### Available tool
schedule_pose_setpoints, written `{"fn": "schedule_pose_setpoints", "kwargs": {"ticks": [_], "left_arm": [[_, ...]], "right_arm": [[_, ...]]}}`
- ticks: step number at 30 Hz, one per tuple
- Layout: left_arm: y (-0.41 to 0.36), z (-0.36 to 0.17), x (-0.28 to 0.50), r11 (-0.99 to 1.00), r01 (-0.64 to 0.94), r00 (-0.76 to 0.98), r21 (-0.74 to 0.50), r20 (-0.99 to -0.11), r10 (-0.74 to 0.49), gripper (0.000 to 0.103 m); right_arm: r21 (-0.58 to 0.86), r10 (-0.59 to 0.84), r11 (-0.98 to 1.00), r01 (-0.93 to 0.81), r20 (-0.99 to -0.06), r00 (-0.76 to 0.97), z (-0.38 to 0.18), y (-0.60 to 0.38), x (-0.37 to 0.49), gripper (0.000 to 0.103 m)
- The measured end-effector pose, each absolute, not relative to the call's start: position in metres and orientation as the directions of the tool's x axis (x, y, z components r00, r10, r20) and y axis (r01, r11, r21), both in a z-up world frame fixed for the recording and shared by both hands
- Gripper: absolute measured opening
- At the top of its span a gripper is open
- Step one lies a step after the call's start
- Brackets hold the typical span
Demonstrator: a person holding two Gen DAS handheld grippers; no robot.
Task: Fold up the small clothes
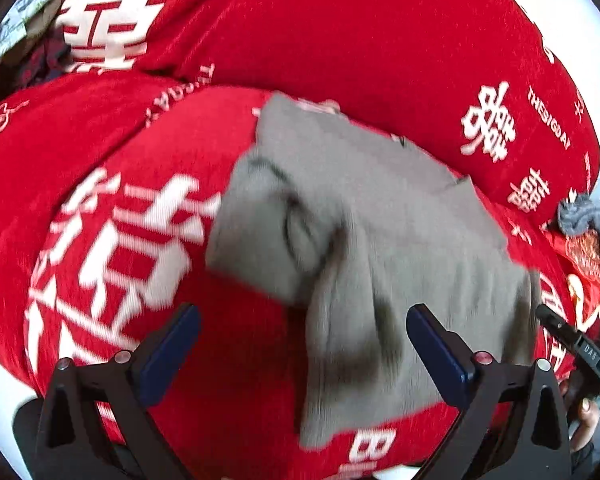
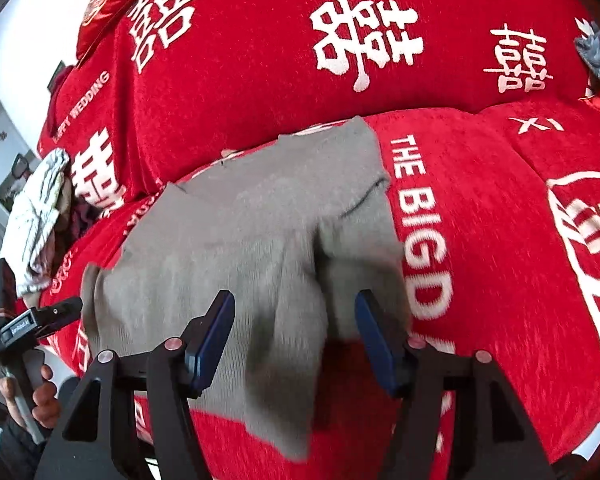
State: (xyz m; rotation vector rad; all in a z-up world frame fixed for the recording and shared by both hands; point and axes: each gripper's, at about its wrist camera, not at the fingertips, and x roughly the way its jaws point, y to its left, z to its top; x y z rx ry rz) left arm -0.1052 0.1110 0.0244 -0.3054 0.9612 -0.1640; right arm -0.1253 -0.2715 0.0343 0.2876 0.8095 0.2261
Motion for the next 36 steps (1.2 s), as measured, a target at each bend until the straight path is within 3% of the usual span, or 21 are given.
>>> {"fn": "schedule_pose_setpoints", "kwargs": {"ticks": [4, 5, 6, 7, 8, 10, 11, 13, 17, 18, 25, 26, 30, 36], "left_arm": [[0.082, 0.013, -0.114, 0.960, 0.081, 0.537, -0.268, -0.800, -0.269, 0.103], [0.075, 0.013, -0.112, 0.960, 0.091, 0.531, -0.265, -0.802, -0.272, 0.097], [0.068, 0.012, -0.111, 0.958, 0.105, 0.522, -0.268, -0.805, -0.282, 0.088], [0.062, 0.010, -0.108, 0.955, 0.118, 0.504, -0.270, -0.813, -0.292, 0.063], [0.058, 0.009, -0.105, 0.956, 0.124, 0.484, -0.267, -0.824, -0.293, 0.045], [0.053, 0.005, -0.102, 0.962, 0.114, 0.470, -0.247, -0.840, -0.271, 0.037], [0.054, 0.006, -0.102, 0.963, 0.109, 0.481, -0.245, -0.835, -0.267, 0.028], [0.058, 0.013, -0.107, 0.960, 0.104, 0.493, -0.261, -0.825, -0.278, 0.017], [0.068, 0.038, -0.120, 0.953, 0.111, 0.564, -0.282, -0.772, -0.294, 0.017], [0.069, 0.046, -0.122, 0.950, 0.116, 0.580, -0.291, -0.757, -0.302, 0.013], [0.081, 0.110, -0.115, 0.941, 0.107, 0.719, -0.321, -0.628, -0.296, 0.013], [0.085, 0.115, -0.110, 0.943, 0.086, 0.732, -0.321, -0.622, -0.278, 0.013], [0.095, 0.122, -0.089, 0.936, 0.026, 0.744, -0.352, -0.618, -0.253, 0.013], [0.077, 0.126, -0.062, 0.952, 0.032, 0.736, -0.303, -0.637, -0.227, 0.013]], "right_arm": [[0.338, 0.317, 0.936, -0.097, -0.694, 0.646, 0.026, -0.271, -0.132, 0.066], [0.339, 0.319, 0.936, -0.096, -0.698, 0.641, 0.025, -0.270, -0.130, 0.066], [0.346, 0.322, 0.934, -0.090, -0.706, 0.631, 0.022, -0.269, -0.127, 0.066], [0.353, 0.330, 0.931, -0.090, -0.711, 0.621, 0.019, -0.269, -0.124, 0.065], [0.360, 0.339, 0.928, -0.094, -0.715, 0.611, 0.016, -0.268, -0.121, 0.060], [0.380, 0.374, 0.918, -0.116, -0.729, 0.573, 0.009, -0.265, -0.113, 0.033], [0.380, 0.381, 0.917, -0.123, -0.738, 0.557, 0.007, -0.264, -0.110, 0.017], [0.359, 0.375, 0.922, -0.145, -0.733, 0.568, 0.010, -0.260, -0.111, 0.014], [0.384, 0.435, 0.897, -0.221, -0.670, 0.602, 0.031, -0.258, -0.129, 0.013], [0.418, 0.469, 0.877, -0.238, -0.639, 0.609, 0.040, -0.260, -0.133, 0.013], [0.593, 0.570, 0.765, -0.250, -0.443, 0.692, 0.090, -0.281, -0.130, 0.012], [0.616, 0.566, 0.752, -0.236, -0.418, 0.711, 0.096, -0.287, -0.127, 0.008], [0.672, 0.543, 0.717, -0.186, -0.372, 0.753, 0.105, -0.301, -0.111, 0.007], [0.636, 0.518, 0.753, -0.172, -0.410, 0.751, 0.111, -0.287, -0.083, 0.006]]}}
